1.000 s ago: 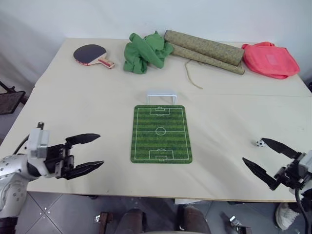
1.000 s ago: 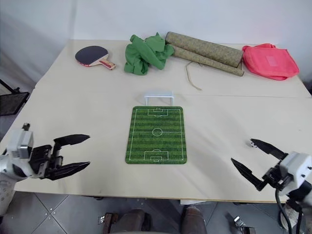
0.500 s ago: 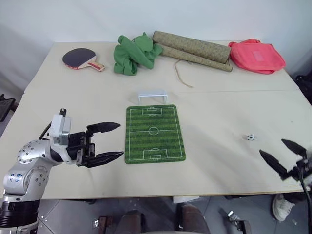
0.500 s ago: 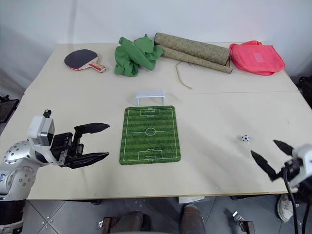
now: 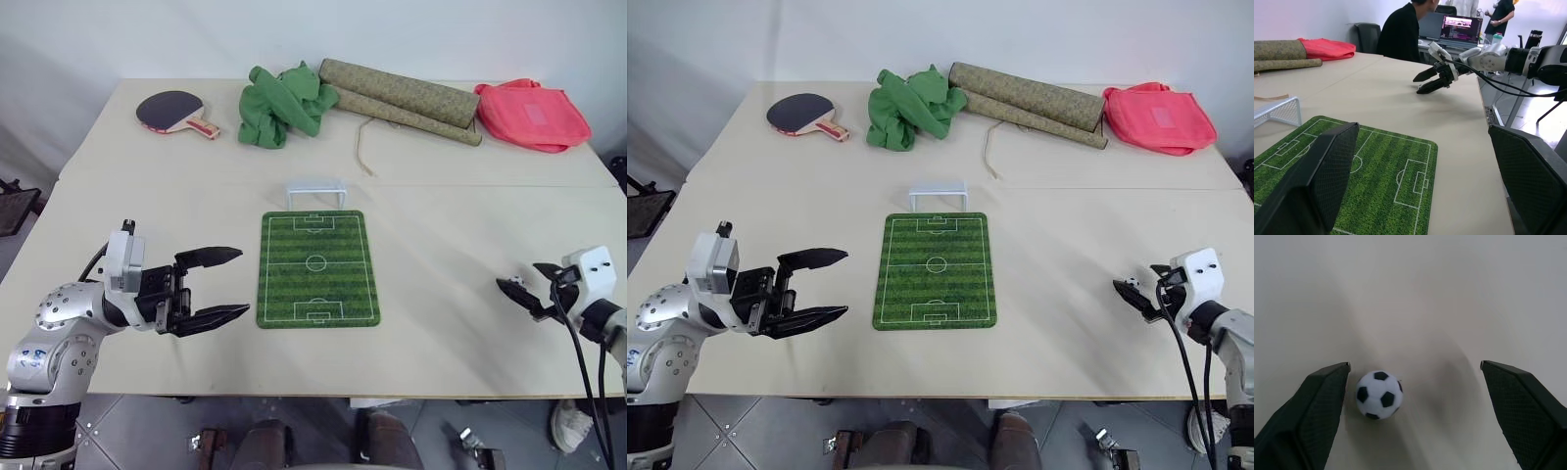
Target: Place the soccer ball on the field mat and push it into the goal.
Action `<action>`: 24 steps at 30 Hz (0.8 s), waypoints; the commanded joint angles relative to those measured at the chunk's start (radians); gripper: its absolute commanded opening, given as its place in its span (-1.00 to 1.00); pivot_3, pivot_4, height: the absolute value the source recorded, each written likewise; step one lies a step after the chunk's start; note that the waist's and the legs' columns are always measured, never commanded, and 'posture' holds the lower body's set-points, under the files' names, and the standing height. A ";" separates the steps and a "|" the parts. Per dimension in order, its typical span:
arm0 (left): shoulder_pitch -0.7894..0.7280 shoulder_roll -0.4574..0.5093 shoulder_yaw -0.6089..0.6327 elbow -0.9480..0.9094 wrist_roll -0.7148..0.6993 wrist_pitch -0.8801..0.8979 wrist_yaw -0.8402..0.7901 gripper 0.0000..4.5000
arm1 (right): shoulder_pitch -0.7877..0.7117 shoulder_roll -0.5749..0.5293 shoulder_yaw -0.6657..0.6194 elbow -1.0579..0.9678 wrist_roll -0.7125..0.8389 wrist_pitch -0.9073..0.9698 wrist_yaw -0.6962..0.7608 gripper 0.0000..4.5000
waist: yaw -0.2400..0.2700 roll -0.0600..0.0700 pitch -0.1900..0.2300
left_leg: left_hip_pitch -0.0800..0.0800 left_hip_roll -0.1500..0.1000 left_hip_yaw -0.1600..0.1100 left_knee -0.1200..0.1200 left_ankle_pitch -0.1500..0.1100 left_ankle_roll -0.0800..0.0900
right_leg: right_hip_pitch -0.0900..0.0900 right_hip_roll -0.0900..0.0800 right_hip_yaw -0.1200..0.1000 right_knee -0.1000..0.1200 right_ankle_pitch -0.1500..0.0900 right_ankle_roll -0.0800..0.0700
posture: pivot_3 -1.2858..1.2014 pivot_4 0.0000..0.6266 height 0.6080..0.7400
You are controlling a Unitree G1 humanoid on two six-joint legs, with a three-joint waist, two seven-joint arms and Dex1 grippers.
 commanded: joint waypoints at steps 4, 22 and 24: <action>0.000 0.018 0.031 -0.027 0.005 -0.004 0.001 1.00 | -0.007 0.051 0.001 0.014 -0.009 -0.099 0.026 -0.02 | -0.008 0.000 0.000 | 0.000 0.000 0.000 0.000 0.000 0.000 | 0.000 0.000 0.000 0.000 0.000 0.000 | 0.03 -0.52 1.00; 0.134 -0.001 0.093 0.197 0.135 -0.229 -0.124 1.00 | -0.352 0.165 0.506 -0.383 -0.015 -0.042 0.459 -0.64 | -0.032 0.001 0.001 | 0.000 0.003 0.003 0.000 0.000 -0.001 | -0.005 0.002 0.003 0.003 0.000 0.000 | 0.03 -0.52 1.00; 0.159 -0.015 0.096 0.215 0.150 -0.272 -0.136 1.00 | -0.431 0.251 0.620 -0.362 -0.077 -0.020 0.444 -0.64 | -0.030 0.001 0.001 | -0.002 0.002 0.003 0.000 0.000 -0.001 | -0.007 0.001 0.002 0.003 0.000 0.000 | 0.03 -0.52 1.00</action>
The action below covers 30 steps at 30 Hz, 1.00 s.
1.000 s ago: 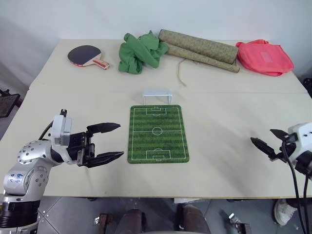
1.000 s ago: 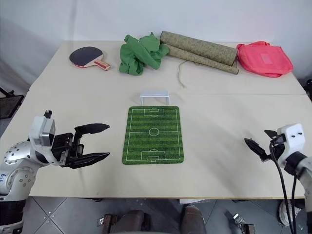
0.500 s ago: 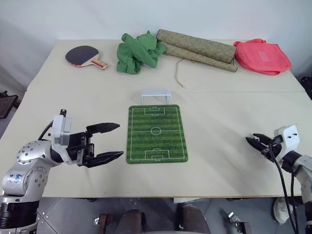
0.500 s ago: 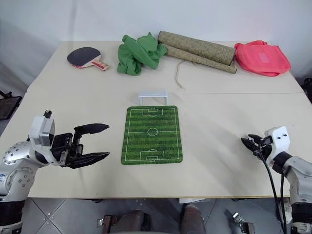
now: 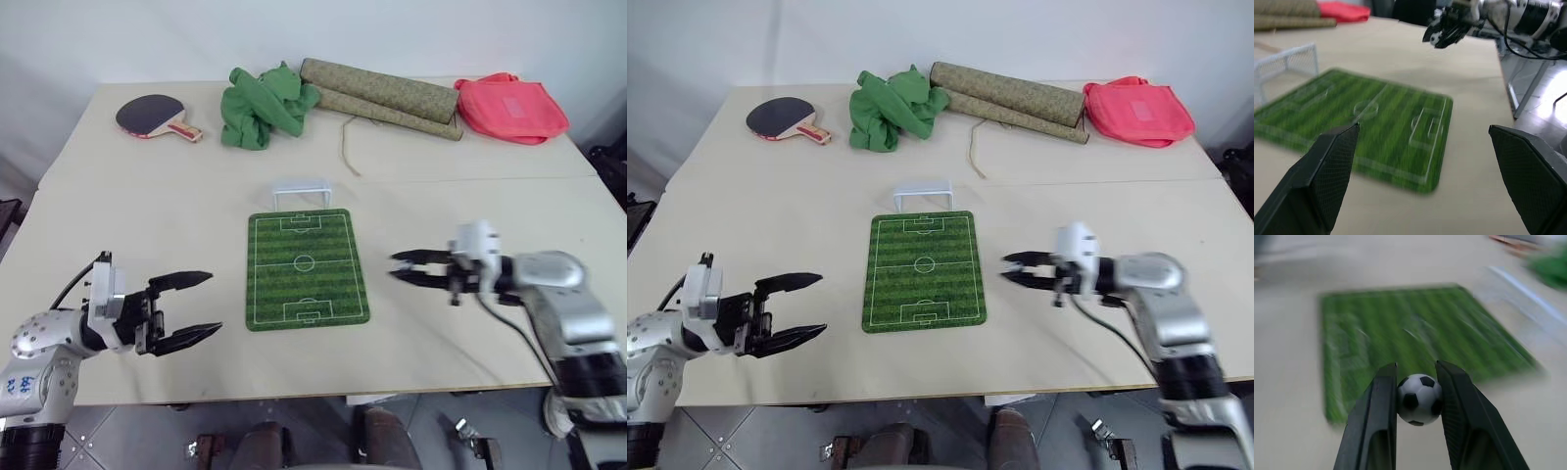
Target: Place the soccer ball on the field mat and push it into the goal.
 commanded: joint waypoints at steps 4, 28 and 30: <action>0.064 -0.025 0.022 -0.022 0.012 -0.076 -0.023 1.00 | -0.116 0.155 0.227 0.070 -0.165 0.003 -0.027 -0.64 | -0.002 -0.001 -0.001 | -0.007 -0.002 -0.001 0.001 0.000 0.000 | -0.006 -0.001 0.000 0.002 0.000 0.000 | 0.03 -0.52 1.00; 0.091 -0.029 0.036 -0.043 0.001 -0.078 0.001 1.00 | -0.106 0.246 0.237 0.183 -0.217 -0.011 -0.047 -0.64 | -0.007 -0.002 -0.001 | -0.012 -0.001 -0.002 0.003 0.001 -0.001 | -0.009 -0.001 -0.003 0.003 0.000 0.000 | 0.03 -0.52 1.00; 0.086 -0.029 0.034 -0.039 0.002 -0.079 0.000 1.00 | -0.110 0.254 0.235 0.195 -0.218 -0.014 -0.053 -0.64 | -0.008 -0.002 -0.001 | -0.011 -0.001 -0.002 0.003 0.001 -0.001 | -0.009 -0.001 -0.003 0.003 0.000 0.000 | 0.03 -0.52 1.00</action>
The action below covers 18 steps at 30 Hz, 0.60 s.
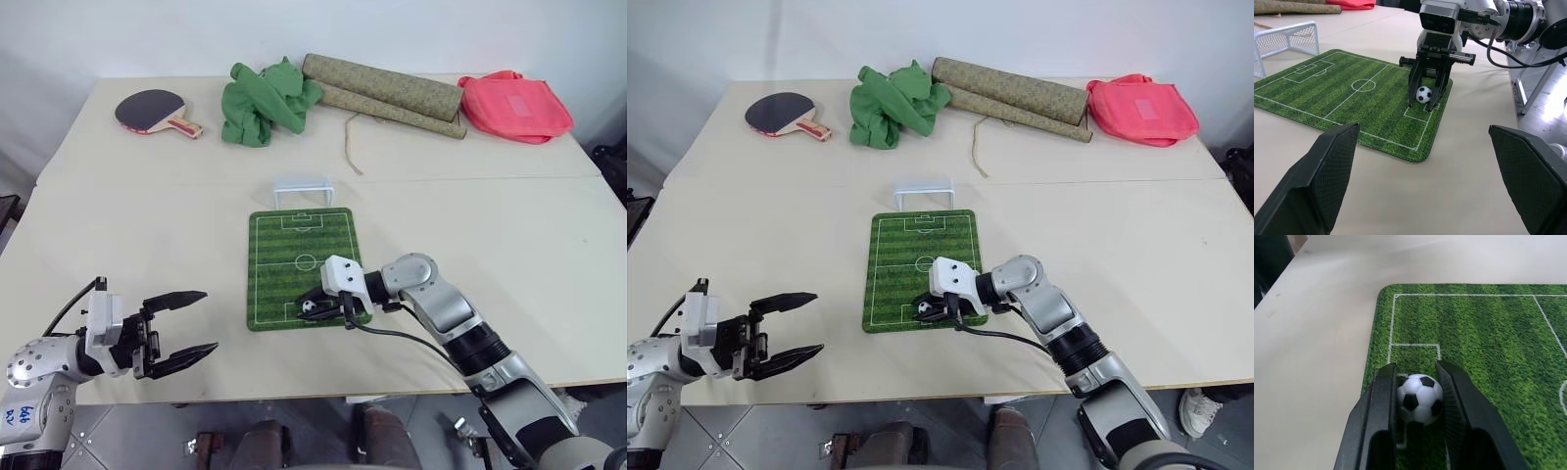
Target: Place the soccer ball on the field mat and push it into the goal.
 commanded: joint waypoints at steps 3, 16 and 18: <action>-0.010 0.003 0.023 0.010 -0.009 -0.014 -0.007 1.00 | -0.001 0.025 -0.013 0.014 0.008 0.002 -0.013 -0.64 | -0.001 0.000 0.000 | 0.000 0.000 0.000 0.000 0.000 0.000 | 0.000 0.000 0.000 0.000 0.000 0.000 | 0.03 -0.52 1.00; -0.017 0.006 0.032 0.019 -0.010 -0.017 -0.002 1.00 | -0.009 0.041 -0.036 0.055 0.011 -0.051 -0.024 0.82 | -0.002 0.000 0.000 | 0.000 0.000 0.000 0.000 0.000 0.000 | 0.000 0.000 0.000 0.001 0.000 0.000 | 0.03 -0.52 1.00; -0.019 0.005 0.031 0.017 -0.011 -0.016 0.000 1.00 | -0.012 0.043 -0.046 0.058 0.022 -0.055 -0.022 0.98 | -0.002 0.000 0.000 | 0.000 0.000 0.000 0.000 0.000 0.000 | 0.000 0.000 0.000 0.001 0.000 0.000 | 0.03 -0.52 1.00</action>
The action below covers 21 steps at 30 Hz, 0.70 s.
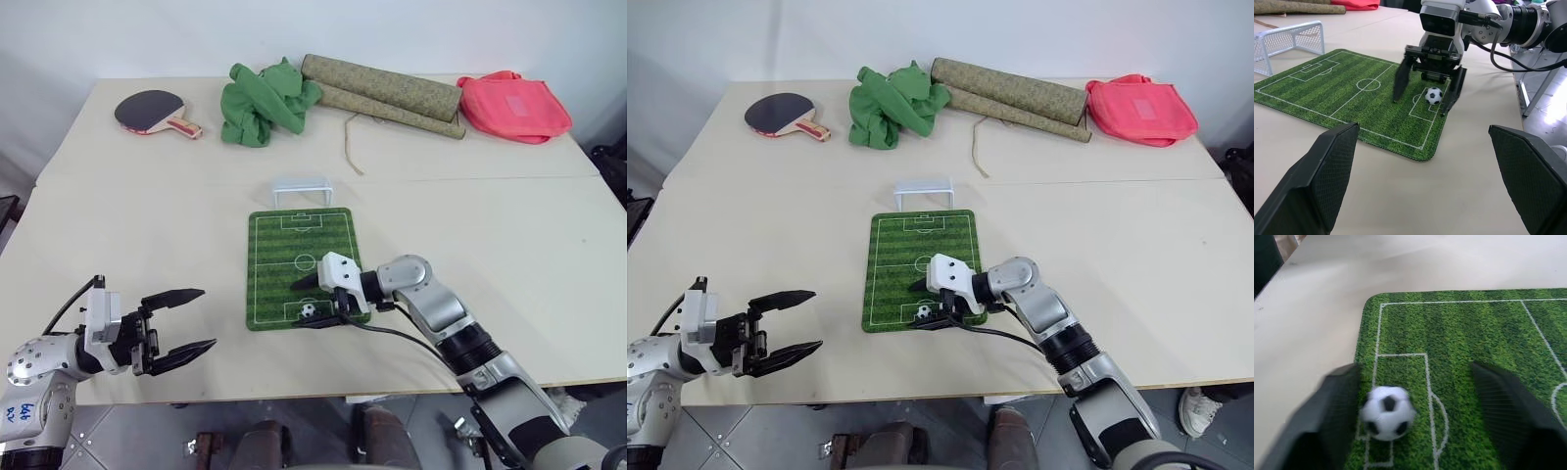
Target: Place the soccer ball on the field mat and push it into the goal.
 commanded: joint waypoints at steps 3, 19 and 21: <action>-0.009 0.004 0.027 -0.018 -0.010 -0.011 0.002 1.00 | -0.003 0.012 -0.040 -0.012 0.046 -0.036 0.031 0.98 | 0.000 0.000 0.000 | 0.000 0.000 0.000 0.000 0.000 0.000 | 0.000 0.000 0.000 0.000 0.000 0.000 | 0.03 -0.52 1.00; 0.011 0.011 0.033 -0.022 -0.027 -0.002 -0.041 1.00 | 0.251 -0.118 -0.053 -0.367 0.179 0.029 0.106 0.28 | 0.006 -0.001 0.000 | -0.001 0.000 -0.001 0.000 0.000 0.000 | 0.000 0.000 -0.001 0.000 0.000 0.000 | 0.03 -0.52 1.00; 0.011 0.012 0.031 -0.023 -0.031 -0.003 -0.057 1.00 | 0.281 -0.104 -0.039 -0.355 0.127 -0.028 0.056 -0.04 | 0.003 -0.001 0.000 | 0.000 0.000 0.000 0.000 0.000 0.000 | 0.000 0.000 0.000 0.000 0.000 0.000 | 0.03 -0.52 1.00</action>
